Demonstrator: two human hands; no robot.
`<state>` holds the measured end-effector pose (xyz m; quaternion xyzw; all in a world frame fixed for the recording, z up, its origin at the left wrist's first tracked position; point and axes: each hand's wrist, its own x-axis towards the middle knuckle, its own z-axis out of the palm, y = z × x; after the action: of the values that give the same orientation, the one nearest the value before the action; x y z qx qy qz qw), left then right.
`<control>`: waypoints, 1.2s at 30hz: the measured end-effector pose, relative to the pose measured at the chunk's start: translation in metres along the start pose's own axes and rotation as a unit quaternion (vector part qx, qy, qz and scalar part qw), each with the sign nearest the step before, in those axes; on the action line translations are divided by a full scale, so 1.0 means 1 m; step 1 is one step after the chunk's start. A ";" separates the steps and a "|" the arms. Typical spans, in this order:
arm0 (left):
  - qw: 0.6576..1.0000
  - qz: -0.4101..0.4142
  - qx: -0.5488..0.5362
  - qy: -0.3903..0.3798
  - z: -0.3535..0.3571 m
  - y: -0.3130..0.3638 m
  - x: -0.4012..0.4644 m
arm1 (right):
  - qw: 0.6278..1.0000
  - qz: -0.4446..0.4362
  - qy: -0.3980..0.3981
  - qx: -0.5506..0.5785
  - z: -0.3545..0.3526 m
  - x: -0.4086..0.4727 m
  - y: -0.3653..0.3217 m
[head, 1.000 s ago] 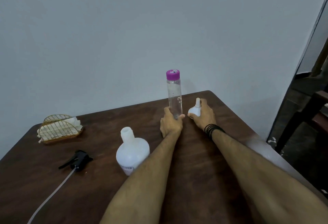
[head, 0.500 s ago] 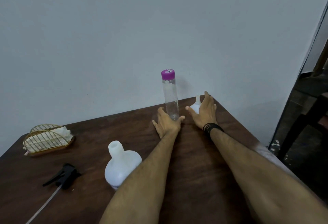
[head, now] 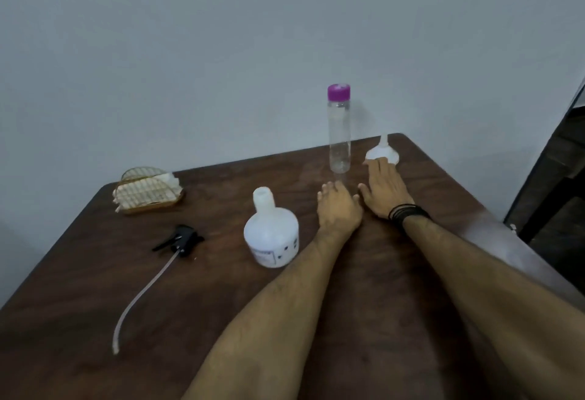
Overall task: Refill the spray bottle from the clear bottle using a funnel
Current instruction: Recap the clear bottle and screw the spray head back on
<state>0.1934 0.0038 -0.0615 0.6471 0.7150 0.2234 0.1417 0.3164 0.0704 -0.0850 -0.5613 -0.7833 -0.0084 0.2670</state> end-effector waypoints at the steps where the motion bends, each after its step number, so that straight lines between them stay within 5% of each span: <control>1: 1.000 -0.001 -0.013 -0.021 -0.010 0.005 -0.005 | 1.000 -0.011 -0.001 0.012 -0.001 -0.004 -0.002; 5: 0.997 0.049 -0.054 -0.004 -0.062 0.025 -0.019 | 0.989 0.013 -0.009 0.146 -0.011 -0.021 -0.034; 11: 0.954 0.127 -0.076 0.262 -0.132 0.003 -0.040 | 0.934 0.036 0.040 0.353 0.001 -0.039 -0.105; 15: 0.914 0.073 -0.125 0.380 -0.171 -0.046 -0.055 | 0.897 0.036 0.018 0.440 0.002 -0.053 -0.149; 22: 0.932 -0.025 -0.257 0.253 -0.191 -0.067 -0.062 | 0.815 -0.092 -0.072 0.568 0.009 -0.071 -0.200; 28: 0.936 -0.022 -0.298 0.184 -0.200 -0.062 -0.063 | 0.863 -0.092 -0.058 0.493 0.011 -0.084 -0.208; 36: 0.948 -0.062 -0.231 0.212 -0.209 -0.109 -0.073 | 0.891 -0.057 -0.036 0.449 0.011 -0.083 -0.209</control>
<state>0.0056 -0.1039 0.0569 0.4886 0.6963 0.5052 0.1456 0.1459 -0.0765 -0.0700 -0.3358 -0.7437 0.3486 0.4611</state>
